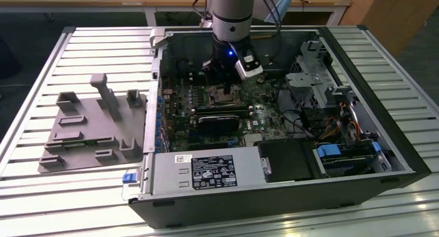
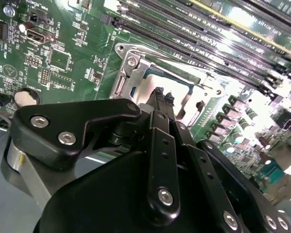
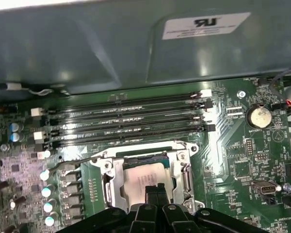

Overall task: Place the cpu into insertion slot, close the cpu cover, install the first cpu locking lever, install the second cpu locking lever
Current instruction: 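Close the cpu cover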

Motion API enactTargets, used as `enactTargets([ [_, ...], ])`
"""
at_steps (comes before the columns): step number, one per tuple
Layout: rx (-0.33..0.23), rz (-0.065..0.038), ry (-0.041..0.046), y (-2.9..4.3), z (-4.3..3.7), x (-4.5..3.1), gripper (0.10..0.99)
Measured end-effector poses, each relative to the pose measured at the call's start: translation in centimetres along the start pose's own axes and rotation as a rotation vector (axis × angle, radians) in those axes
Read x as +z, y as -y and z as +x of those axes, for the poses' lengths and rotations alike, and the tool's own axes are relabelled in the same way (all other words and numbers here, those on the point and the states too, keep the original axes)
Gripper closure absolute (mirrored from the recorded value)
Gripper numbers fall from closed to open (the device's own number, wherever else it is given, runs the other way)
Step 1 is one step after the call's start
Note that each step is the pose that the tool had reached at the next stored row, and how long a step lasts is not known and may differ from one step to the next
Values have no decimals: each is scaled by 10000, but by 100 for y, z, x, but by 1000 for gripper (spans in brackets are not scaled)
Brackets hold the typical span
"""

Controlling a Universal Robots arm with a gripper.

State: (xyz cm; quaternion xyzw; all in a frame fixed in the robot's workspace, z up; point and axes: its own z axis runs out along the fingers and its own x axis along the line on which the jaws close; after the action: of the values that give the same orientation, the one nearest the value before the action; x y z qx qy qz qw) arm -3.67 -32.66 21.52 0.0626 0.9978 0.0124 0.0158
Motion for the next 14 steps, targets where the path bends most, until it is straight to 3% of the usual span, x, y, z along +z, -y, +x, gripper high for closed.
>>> enactTargets([
  [14, 394, 12, 13, 23, 164, 17, 984],
])
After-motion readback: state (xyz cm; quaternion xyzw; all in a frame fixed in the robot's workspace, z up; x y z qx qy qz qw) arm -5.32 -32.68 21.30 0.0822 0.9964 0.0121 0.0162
